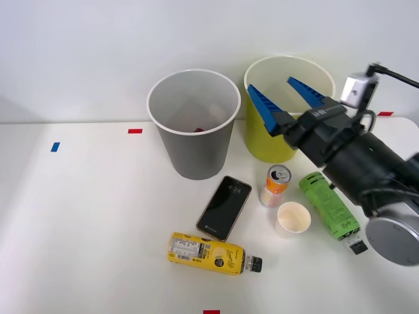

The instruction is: Put cans in the gray bin, plastic bottles in the light green bin

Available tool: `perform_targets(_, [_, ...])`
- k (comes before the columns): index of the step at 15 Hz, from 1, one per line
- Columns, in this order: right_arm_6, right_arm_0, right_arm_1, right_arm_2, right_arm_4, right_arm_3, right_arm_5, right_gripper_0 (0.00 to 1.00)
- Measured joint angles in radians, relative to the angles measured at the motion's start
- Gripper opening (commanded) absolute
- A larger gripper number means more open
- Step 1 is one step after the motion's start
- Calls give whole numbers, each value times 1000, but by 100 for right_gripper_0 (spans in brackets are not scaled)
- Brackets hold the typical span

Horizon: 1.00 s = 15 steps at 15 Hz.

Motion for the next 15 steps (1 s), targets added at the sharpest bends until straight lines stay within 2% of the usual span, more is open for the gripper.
perform_targets(3, [26,265,-8,-151,21,-138,-13,100])
perform_targets(5, [49,422,28,-221,41,-184,-45,100])
perform_targets(11, [123,681,309,-336,100,-201,-102,100])
perform_targets(15, [165,775,436,-374,124,-201,-115,100])
